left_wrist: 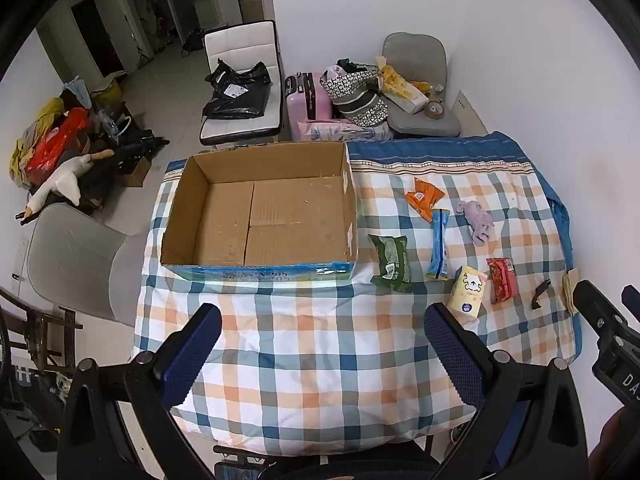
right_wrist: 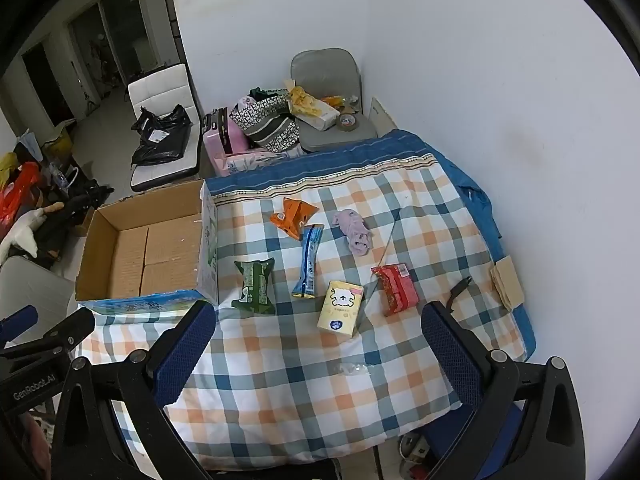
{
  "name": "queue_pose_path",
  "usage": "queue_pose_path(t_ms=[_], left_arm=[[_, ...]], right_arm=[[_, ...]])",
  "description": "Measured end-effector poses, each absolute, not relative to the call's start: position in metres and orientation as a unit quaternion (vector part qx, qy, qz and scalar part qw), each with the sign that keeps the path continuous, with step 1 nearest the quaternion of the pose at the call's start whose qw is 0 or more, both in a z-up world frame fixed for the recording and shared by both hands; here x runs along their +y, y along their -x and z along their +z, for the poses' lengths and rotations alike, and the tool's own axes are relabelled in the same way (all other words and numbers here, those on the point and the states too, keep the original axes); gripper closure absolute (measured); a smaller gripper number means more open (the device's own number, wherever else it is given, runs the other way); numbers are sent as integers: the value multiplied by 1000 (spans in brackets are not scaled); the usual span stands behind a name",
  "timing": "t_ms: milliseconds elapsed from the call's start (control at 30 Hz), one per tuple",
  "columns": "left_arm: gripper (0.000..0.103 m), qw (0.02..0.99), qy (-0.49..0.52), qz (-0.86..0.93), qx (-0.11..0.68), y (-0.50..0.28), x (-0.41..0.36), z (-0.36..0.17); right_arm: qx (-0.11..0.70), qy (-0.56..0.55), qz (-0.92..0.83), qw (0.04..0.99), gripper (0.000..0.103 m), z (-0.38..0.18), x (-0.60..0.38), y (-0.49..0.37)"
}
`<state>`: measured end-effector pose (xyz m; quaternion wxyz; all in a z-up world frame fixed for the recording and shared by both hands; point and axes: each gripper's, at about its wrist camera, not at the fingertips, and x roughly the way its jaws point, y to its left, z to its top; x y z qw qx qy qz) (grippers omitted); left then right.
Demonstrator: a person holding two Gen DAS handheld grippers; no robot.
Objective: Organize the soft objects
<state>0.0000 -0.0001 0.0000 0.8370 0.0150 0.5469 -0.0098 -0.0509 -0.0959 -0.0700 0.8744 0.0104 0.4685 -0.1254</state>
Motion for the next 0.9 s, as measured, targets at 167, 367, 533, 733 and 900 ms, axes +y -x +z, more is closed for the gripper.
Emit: queue_pose_path(t_ms=[167, 367, 533, 733, 900], left_arm=[[0, 837, -13, -12, 547, 0, 0, 0], [0, 838, -12, -11, 546, 0, 0, 0], [0, 838, -12, -9, 545, -3, 2, 1], [0, 840, -13, -8, 542, -6, 8, 10], [0, 841, -15, -7, 540, -10, 10, 15]], right_arm=[[468, -9, -127, 874, 0, -69, -94, 50], [469, -9, -125, 874, 0, -68, -92, 50], [469, -10, -124, 875, 0, -68, -91, 49], [468, -9, -124, 875, 0, -67, -90, 50], [466, -9, -125, 876, 0, -67, -91, 51]])
